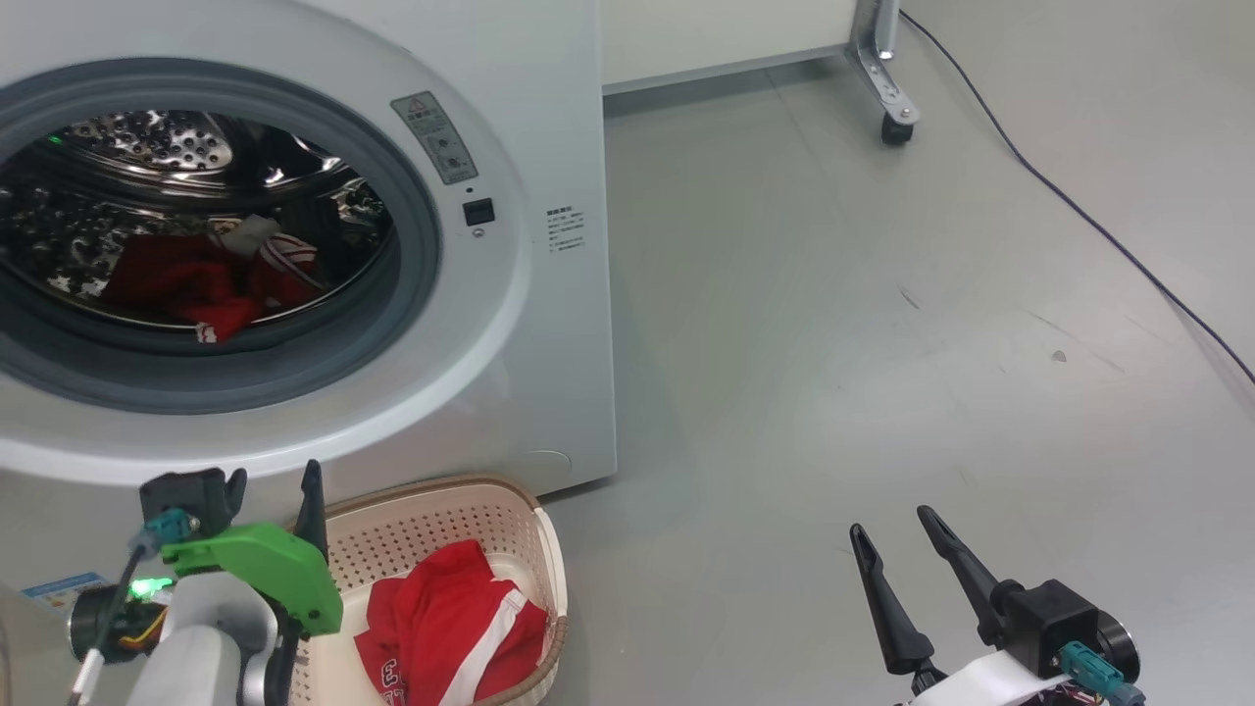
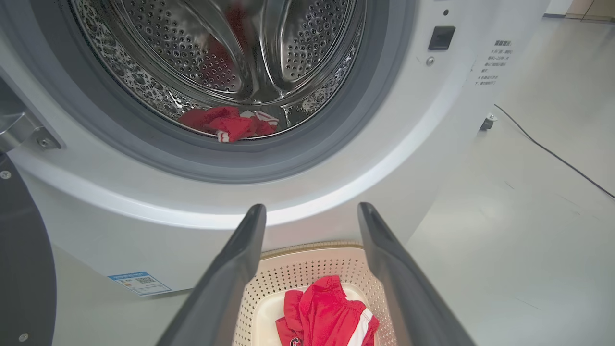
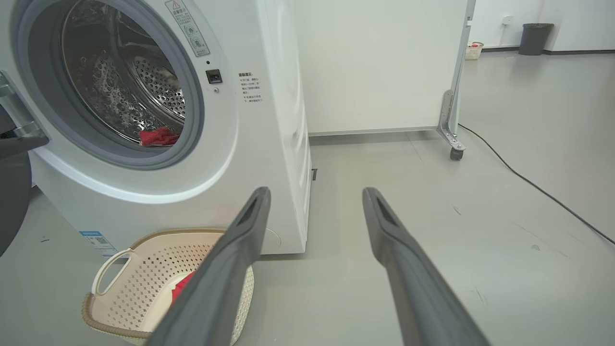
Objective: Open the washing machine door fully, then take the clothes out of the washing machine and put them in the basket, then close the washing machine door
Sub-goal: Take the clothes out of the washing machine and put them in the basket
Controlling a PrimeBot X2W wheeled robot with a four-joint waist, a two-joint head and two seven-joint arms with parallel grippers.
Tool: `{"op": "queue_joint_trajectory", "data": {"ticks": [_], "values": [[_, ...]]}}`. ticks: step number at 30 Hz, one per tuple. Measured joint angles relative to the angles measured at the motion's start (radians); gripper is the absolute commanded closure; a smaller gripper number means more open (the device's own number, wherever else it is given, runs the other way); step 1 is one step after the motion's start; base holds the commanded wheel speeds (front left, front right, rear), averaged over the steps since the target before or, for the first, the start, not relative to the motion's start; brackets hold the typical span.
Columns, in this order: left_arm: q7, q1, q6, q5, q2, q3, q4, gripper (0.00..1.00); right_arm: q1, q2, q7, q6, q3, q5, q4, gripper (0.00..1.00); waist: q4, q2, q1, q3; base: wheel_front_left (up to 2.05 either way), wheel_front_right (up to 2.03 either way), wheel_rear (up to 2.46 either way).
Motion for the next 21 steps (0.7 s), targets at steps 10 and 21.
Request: {"op": "queue_joint_trajectory", "data": {"ticks": [10, 21], "values": [[0.109, -0.223, 0.009, -0.008, 0.073, 0.042, 0.07, 0.0, -0.029, 0.002, 0.0, 0.003, 0.01, 0.014, -0.035, 0.0, -0.094, 0.0, 0.0, 0.098, 0.0, 0.0, 0.0], [0.188, -0.408, 0.027, 0.034, 0.195, 0.063, 0.131, 0.0, -0.088, 0.007, -0.009, 0.008, 0.012, 0.043, -0.046, 0.0, -0.172, 0.0, 0.0, 0.243, 0.0, 0.0, 0.0]]}}
